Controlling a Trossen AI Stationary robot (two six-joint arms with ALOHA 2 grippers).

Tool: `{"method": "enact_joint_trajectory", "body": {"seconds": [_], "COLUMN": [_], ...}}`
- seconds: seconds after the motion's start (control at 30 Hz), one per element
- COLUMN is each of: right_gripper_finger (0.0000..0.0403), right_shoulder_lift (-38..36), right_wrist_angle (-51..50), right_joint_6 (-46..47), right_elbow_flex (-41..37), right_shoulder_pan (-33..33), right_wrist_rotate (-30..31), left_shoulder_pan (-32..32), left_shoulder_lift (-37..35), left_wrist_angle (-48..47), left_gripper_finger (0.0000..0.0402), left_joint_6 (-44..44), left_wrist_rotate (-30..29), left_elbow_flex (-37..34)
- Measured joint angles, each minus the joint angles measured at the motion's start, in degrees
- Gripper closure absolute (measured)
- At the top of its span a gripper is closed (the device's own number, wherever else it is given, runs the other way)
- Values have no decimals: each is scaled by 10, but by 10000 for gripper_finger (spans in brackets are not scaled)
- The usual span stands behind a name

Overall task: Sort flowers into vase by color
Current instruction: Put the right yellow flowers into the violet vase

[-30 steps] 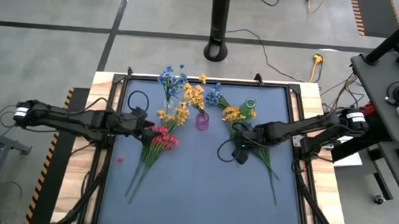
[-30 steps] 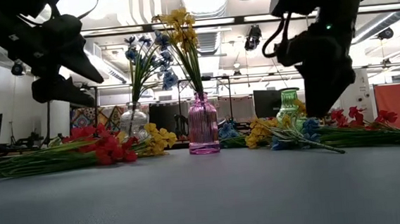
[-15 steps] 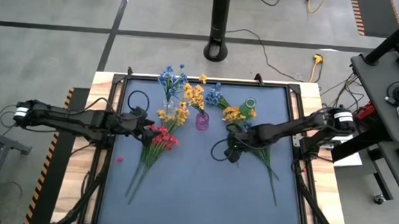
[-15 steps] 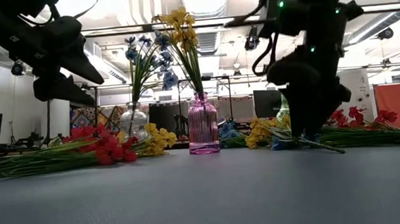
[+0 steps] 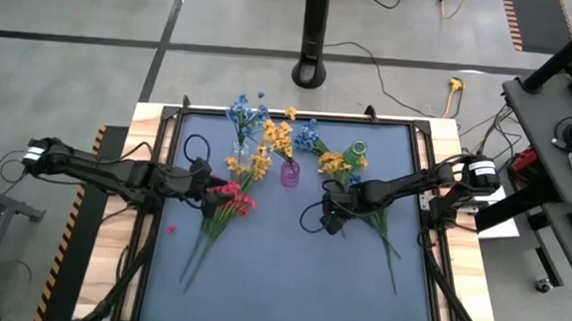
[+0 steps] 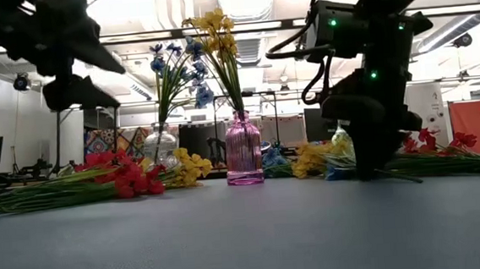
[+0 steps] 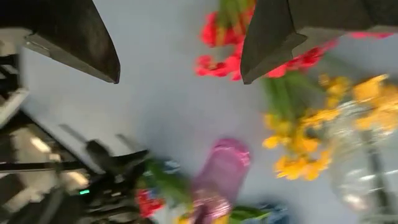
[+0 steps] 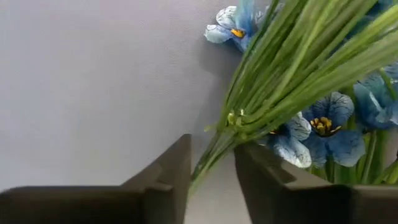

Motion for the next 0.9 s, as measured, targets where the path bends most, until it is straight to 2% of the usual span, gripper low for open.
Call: {"method": "enact_joint_trajectory", "body": {"seconds": [0.17,0.27,0.53,0.7,0.9], "right_gripper_finger": [363,384,367,372,382], "right_shoulder_lift": [-18,-33,-108,-170,-228], "right_wrist_angle": [-8,-14,-72,-79,-76], "right_joint_6": [-21,-32,-39,-55,-62], "right_elbow_flex": [-3,-3,-3,-3,-4], "right_shoulder_pan": [0,0,8,30,66], "right_wrist_rotate": [-9,-10,-5,20,95], "left_shoulder_pan": [-27,-40,-70,-85,-95], "left_shoulder_lift": [11,26,103,161,237], "left_wrist_angle": [5,14,146,145,148], "left_gripper_finger": [89,89,89,89,89], "left_joint_6": [-3,2,64,106,167], "left_wrist_rotate": [-26,-35,-35,-36,-51], "left_elbow_flex": [17,28,42,82,156]}}
